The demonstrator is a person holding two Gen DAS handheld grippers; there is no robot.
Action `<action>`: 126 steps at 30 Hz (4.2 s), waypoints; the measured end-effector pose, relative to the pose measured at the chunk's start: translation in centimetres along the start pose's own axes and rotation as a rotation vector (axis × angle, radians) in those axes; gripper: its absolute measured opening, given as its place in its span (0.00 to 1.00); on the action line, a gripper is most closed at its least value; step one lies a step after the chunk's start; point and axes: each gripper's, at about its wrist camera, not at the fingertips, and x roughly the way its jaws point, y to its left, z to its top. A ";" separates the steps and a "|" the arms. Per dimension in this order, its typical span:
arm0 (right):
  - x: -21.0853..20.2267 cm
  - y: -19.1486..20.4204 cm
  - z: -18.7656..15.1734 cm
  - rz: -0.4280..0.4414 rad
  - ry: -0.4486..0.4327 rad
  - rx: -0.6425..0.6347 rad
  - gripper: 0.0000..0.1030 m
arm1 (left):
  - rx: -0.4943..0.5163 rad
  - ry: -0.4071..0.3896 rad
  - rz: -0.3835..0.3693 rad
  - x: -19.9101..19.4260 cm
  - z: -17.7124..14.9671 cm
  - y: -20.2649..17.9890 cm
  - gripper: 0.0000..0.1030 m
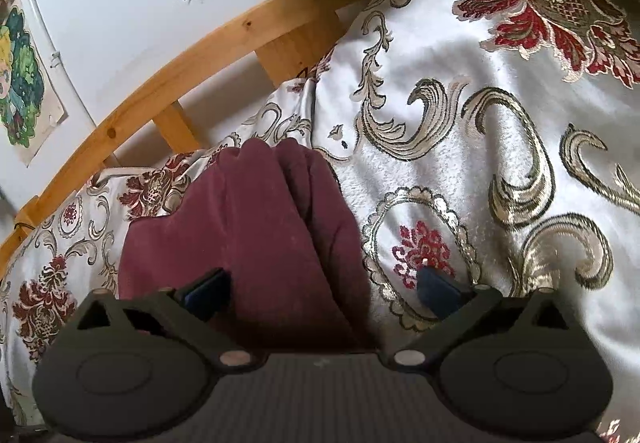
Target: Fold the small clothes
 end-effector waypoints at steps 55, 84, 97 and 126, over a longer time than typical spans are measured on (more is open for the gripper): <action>-6.3 6.4 -1.4 -0.077 -0.101 -0.219 0.30 | -0.045 -0.026 -0.041 -1.6 1.2 -0.1 0.49; 0.8 13.0 -0.8 0.022 -0.078 -0.213 0.45 | -0.069 -0.192 0.234 -7.6 7.5 6.3 0.51; -4.0 12.2 -2.7 -0.016 -0.112 -0.165 1.00 | -0.040 -0.157 0.303 -6.7 7.5 4.6 0.81; -17.5 19.3 -4.2 0.125 -0.261 -0.268 1.00 | 0.201 -0.367 0.444 -22.1 5.0 -8.1 0.99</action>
